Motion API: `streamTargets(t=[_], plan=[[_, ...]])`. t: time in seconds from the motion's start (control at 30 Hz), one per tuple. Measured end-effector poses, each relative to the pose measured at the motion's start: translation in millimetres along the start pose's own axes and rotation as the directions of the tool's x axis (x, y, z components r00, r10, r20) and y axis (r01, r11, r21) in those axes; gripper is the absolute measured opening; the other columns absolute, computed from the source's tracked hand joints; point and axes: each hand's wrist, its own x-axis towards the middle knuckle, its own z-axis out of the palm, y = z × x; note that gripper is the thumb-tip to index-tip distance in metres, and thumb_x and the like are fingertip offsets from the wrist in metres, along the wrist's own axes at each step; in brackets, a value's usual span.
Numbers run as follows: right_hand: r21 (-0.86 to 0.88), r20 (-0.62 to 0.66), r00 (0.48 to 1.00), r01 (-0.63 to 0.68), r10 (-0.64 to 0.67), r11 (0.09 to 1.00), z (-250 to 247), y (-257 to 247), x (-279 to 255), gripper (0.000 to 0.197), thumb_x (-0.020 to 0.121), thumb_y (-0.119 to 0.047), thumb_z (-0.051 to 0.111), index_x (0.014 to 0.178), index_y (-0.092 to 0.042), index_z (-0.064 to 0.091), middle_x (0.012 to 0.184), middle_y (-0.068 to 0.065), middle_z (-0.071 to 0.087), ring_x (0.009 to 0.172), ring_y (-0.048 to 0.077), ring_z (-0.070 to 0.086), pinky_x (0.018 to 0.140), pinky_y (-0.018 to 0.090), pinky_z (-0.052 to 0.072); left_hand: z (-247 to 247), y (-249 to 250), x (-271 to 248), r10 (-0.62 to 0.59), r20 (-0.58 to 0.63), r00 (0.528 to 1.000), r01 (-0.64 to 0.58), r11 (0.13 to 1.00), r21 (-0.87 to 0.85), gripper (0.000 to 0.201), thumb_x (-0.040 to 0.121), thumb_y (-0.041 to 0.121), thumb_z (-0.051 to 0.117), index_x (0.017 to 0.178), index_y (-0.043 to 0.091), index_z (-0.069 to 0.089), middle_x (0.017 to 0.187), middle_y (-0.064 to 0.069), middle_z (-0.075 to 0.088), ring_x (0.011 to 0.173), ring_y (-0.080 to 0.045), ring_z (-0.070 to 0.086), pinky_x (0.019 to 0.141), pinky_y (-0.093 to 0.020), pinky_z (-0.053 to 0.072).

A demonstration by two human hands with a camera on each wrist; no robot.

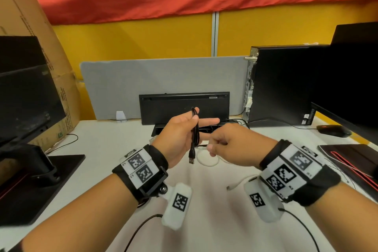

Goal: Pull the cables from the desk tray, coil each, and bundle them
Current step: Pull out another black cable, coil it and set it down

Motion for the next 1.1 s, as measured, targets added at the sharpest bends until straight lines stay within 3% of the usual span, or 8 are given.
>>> streamTargets(t=[0.1,0.33,0.57,0.7,0.8,0.87,0.97,1.1], plan=[[0.021,-0.015,1.0,0.019,-0.019,1.0,-12.9,-3.1,0.6,0.024,0.093,-0.019,0.057,0.077,-0.003,0.067,0.057,-0.015,0.062,0.04,-0.003,0.047,0.047,0.012,0.039,6.0,3.3,-2.4,-0.054,0.01,0.998,0.054,0.999,0.0,0.037,0.106,0.025,0.031,0.141,0.014,0.035,0.108,-0.007,0.074,0.082,-0.023,0.074,0.066,-0.02,0.055],[0.104,-0.092,0.994,0.064,-0.054,0.993,-39.4,0.6,4.6,0.024,0.09,-0.024,0.066,0.072,-0.009,0.071,0.049,-0.013,0.055,0.047,-0.005,0.05,0.049,0.005,0.038,6.8,4.5,-9.1,-0.195,0.134,0.972,0.152,0.949,0.275,0.048,0.101,0.048,0.033,0.113,0.014,0.064,0.097,-0.016,0.074,0.087,-0.034,0.072,0.066,-0.02,0.05],[0.168,-0.392,0.919,0.115,-0.04,0.979,-40.4,27.9,18.1,0.014,0.086,-0.033,0.069,0.078,-0.023,0.075,0.076,-0.002,0.072,0.073,0.014,0.066,0.069,0.027,0.055,4.8,1.8,-12.6,-0.161,0.197,0.967,0.152,0.987,0.06,0.035,0.098,0.025,0.05,0.11,-0.003,0.066,0.046,-0.002,0.037,0.046,-0.011,0.042,0.106,-0.067,0.033],[0.191,-0.388,0.921,0.053,0.026,0.98,-9.6,39.1,23.5,0.028,0.1,-0.031,0.046,0.081,-0.036,0.067,0.069,-0.01,0.065,0.064,0.005,0.058,0.062,0.023,0.046,2.8,6.8,-9.4,-0.117,0.224,0.968,0.158,0.972,-0.174,0.041,0.095,0.016,0.048,0.134,0.003,0.054,0.045,0.004,0.032,0.041,-0.008,0.027,0.1,-0.071,0.036],[0.154,-0.303,0.949,-0.037,0.083,0.987,12.7,44.3,26.2,0.028,0.101,-0.022,0.04,0.091,-0.023,0.066,0.084,0.002,0.065,0.08,0.019,0.06,0.074,0.035,0.048,1.2,9.4,-8.9,-0.089,0.188,0.978,0.142,0.945,-0.294,0.044,0.094,0.016,0.047,0.136,0.002,0.052,0.044,0.005,0.032,0.04,-0.007,0.027,0.1,-0.068,0.038],[0.055,-0.18,0.981,-0.059,0.068,0.997,29.8,43.4,25.3,0.025,0.098,-0.008,0.04,0.098,-0.012,0.064,0.088,-0.003,0.061,0.083,0.016,0.057,0.074,0.029,0.047,0.1,12.5,-7.2,-0.054,0.13,0.99,0.096,0.934,-0.343,0.048,0.093,0.018,0.048,0.139,0.003,0.048,0.046,0.004,0.033,0.04,-0.007,0.029,0.097,-0.057,0.045],[0.09,-0.049,0.995,-0.086,0.09,0.992,52.4,35.0,19.6,0.028,0.103,-0.022,0.036,0.094,-0.015,0.062,0.085,-0.01,0.056,0.079,0.012,0.053,0.071,0.027,0.042,-3.3,14.1,-2.4,0.011,0.003,1.0,-0.009,0.939,-0.343,0.042,0.097,0.017,0.046,0.137,0.004,0.047,0.051,0.002,0.039,0.042,-0.009,0.032,0.09,-0.057,0.05],[0.096,0.029,0.999,-0.048,0.046,0.994,59.0,16.3,12.7,0.033,0.103,-0.034,0.037,0.084,-0.019,0.06,0.073,-0.014,0.051,0.064,0.003,0.048,0.058,0.021,0.037,-7.0,7.5,0.2,0.048,-0.127,0.991,-0.077,0.97,-0.233,0.032,0.102,0.015,0.041,0.131,0.002,0.041,0.103,-0.013,0.072,0.055,-0.015,0.061,0.096,-0.064,0.045]])
